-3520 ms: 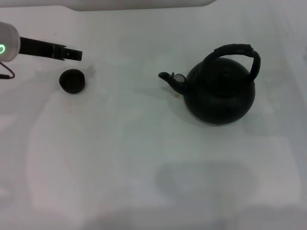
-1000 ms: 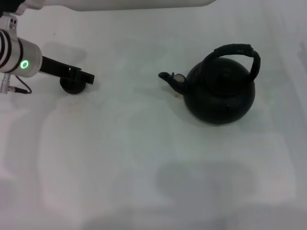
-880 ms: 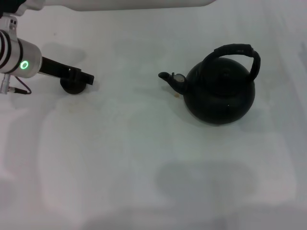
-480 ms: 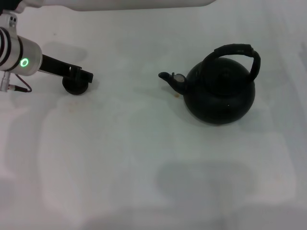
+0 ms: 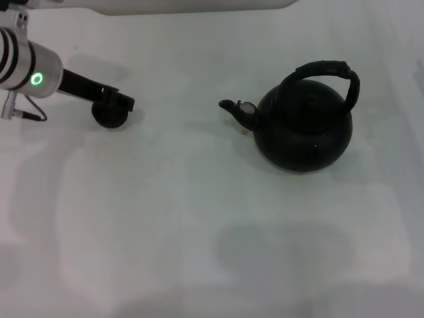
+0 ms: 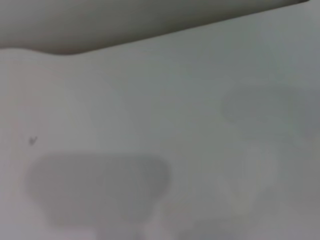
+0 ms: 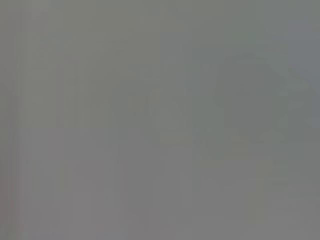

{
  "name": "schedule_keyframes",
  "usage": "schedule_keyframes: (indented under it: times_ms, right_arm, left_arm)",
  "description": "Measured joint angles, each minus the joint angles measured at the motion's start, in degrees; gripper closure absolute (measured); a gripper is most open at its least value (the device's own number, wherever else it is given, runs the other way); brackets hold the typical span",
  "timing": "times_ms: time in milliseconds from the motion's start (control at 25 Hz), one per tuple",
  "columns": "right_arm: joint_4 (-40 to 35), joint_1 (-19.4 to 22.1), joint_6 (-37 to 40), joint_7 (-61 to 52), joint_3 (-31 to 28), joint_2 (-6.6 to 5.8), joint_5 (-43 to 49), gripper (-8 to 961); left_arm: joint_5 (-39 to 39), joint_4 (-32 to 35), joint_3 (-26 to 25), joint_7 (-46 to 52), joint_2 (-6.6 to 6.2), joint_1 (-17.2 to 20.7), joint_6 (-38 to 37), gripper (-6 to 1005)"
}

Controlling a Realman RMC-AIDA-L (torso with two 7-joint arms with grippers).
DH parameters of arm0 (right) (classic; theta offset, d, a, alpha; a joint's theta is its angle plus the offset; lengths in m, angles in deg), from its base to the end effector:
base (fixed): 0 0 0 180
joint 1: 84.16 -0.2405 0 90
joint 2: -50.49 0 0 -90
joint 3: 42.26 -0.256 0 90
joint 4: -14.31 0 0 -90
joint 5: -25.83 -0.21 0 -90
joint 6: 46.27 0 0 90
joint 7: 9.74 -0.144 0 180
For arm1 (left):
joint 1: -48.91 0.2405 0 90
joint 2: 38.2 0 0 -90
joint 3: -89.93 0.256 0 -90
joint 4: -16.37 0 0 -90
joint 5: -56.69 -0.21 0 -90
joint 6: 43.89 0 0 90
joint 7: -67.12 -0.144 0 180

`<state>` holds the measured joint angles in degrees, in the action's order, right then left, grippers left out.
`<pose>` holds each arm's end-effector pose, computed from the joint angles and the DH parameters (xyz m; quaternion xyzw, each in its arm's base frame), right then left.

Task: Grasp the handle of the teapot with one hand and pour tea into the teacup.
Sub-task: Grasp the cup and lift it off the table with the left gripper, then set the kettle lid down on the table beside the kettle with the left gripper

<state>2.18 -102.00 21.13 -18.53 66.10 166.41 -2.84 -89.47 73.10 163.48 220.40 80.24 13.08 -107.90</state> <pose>0.3677 0.3087 0.0323 -0.6540 0.2275 0.2776 0.6659 -0.2382 0.3975 -0.0142 -0.8405 -0.4646 0.0695 0.2699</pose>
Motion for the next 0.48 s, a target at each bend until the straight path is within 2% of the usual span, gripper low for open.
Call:
schedule_keyframes:
  times_ms: [160, 320, 360, 480]
  right_arm:
    - [0.05, 0.13, 0.0, 0.01, 0.0, 0.0, 0.07, 79]
    - [0.1, 0.14, 0.01, 0.02, 0.0, 0.0, 0.1, 79]
    - [0.1, 0.12, 0.02, 0.05, -0.01, 0.0, 0.1, 79]
    - [0.05, 0.1, 0.02, 0.12, 0.0, 0.0, 0.11, 79]
  left_arm:
    - [0.57, 3.2, 1.27, 0.01, 0.25, -0.53, -2.38, 342]
    - [0.84, 4.29, 4.73, 0.6, 0.34, -1.55, -3.06, 342]
    - [1.54, 4.42, 8.41, 1.39, 0.35, -2.84, -3.13, 342]
    - [2.95, 4.4, 11.09, 1.54, 0.36, -3.8, -3.14, 342]
